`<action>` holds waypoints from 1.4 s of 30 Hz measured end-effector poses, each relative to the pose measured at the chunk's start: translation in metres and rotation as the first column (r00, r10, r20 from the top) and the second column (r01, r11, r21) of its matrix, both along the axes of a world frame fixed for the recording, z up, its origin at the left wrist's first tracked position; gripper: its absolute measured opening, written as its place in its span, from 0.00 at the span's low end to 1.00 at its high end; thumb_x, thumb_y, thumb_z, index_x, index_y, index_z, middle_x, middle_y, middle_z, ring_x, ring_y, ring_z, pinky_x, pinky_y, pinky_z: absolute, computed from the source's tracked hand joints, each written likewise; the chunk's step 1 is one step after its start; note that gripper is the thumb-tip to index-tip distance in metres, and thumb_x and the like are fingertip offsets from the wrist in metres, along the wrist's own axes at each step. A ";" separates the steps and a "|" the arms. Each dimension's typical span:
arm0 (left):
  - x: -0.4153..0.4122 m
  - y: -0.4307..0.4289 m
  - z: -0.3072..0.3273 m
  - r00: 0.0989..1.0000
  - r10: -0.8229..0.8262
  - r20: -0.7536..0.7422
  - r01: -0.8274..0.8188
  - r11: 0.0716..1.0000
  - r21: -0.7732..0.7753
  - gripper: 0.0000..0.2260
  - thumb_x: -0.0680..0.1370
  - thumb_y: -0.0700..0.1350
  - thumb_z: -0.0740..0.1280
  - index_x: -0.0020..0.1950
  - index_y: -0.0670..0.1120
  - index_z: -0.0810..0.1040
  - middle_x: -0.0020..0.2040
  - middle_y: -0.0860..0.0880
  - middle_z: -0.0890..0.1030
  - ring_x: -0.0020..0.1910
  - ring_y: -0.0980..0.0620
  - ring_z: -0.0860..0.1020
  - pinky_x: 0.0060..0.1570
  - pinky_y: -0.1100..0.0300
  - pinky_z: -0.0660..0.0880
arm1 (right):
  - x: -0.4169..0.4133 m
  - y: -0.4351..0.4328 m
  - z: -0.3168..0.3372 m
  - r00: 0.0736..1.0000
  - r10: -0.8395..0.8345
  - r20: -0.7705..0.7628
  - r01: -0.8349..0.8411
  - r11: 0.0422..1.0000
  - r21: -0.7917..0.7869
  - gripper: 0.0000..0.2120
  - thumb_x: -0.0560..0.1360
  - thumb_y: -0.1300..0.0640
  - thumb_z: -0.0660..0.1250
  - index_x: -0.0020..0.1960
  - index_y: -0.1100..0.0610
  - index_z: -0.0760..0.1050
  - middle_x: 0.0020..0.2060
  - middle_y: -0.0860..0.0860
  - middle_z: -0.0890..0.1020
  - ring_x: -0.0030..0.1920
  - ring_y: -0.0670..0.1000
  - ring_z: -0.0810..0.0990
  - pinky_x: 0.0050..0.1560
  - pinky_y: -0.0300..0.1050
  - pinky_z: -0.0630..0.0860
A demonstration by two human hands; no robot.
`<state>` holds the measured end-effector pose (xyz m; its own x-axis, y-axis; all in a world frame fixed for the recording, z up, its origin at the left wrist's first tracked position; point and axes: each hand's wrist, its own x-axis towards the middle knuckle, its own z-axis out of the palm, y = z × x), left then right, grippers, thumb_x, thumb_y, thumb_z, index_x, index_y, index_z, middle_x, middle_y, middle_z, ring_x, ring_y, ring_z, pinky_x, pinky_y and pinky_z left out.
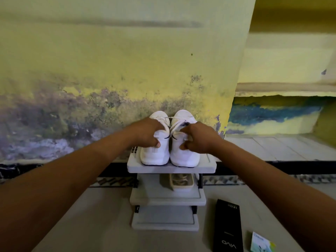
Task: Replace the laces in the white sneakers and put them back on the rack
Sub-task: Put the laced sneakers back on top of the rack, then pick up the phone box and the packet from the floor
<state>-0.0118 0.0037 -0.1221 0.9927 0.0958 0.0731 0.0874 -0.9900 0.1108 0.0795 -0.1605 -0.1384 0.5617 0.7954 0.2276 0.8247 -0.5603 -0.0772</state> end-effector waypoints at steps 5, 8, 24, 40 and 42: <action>0.005 -0.003 0.001 1.000 0.008 -0.009 -0.008 0.999 0.036 0.18 0.72 0.45 0.72 0.61 0.43 0.76 0.60 0.44 0.77 0.57 0.45 0.73 0.43 0.62 0.61 | 0.006 0.005 0.005 0.998 0.009 -0.070 -0.010 1.000 -0.022 0.18 0.71 0.53 0.72 0.59 0.58 0.76 0.53 0.56 0.79 0.56 0.57 0.75 0.43 0.42 0.65; -0.005 -0.007 0.004 0.998 0.063 0.017 -0.063 0.998 -0.002 0.24 0.72 0.44 0.72 0.68 0.46 0.73 0.66 0.45 0.74 0.63 0.45 0.72 0.52 0.61 0.66 | 0.000 0.000 0.006 0.992 0.008 -0.124 -0.003 0.999 0.035 0.27 0.72 0.54 0.71 0.69 0.55 0.68 0.63 0.55 0.76 0.61 0.56 0.73 0.51 0.44 0.69; -0.091 -0.169 -0.068 0.991 -0.057 -0.120 0.035 0.983 -0.182 0.22 0.73 0.55 0.69 0.66 0.53 0.73 0.64 0.50 0.76 0.62 0.50 0.74 0.60 0.56 0.71 | -0.089 -0.237 -0.116 0.868 -0.335 -0.367 0.381 0.923 0.058 0.26 0.77 0.50 0.64 0.73 0.53 0.63 0.71 0.50 0.68 0.69 0.51 0.67 0.65 0.43 0.65; 0.086 -0.238 -0.318 0.841 0.146 -0.522 -0.309 0.921 -0.239 0.48 0.68 0.69 0.67 0.76 0.59 0.39 0.77 0.41 0.44 0.73 0.36 0.57 0.66 0.42 0.65 | 0.044 -0.258 -0.308 0.717 -0.561 -0.413 0.417 0.821 -0.390 0.40 0.72 0.49 0.70 0.76 0.57 0.52 0.74 0.54 0.59 0.74 0.54 0.57 0.72 0.46 0.56; 0.096 -0.245 -0.338 0.811 0.196 -0.552 -0.384 0.890 -0.248 0.53 0.66 0.67 0.70 0.74 0.58 0.33 0.76 0.40 0.37 0.74 0.35 0.53 0.67 0.39 0.64 | 0.058 -0.258 -0.326 0.714 -0.580 -0.392 0.401 0.798 -0.449 0.43 0.73 0.47 0.69 0.77 0.57 0.47 0.76 0.53 0.54 0.76 0.53 0.49 0.74 0.49 0.48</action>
<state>0.0844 -0.2416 -0.4604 0.8003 0.3100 -0.5133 0.4999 -0.8177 0.2854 0.1371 -0.4180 -0.4648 0.8510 0.3466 -0.3946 0.3200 -0.9379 -0.1337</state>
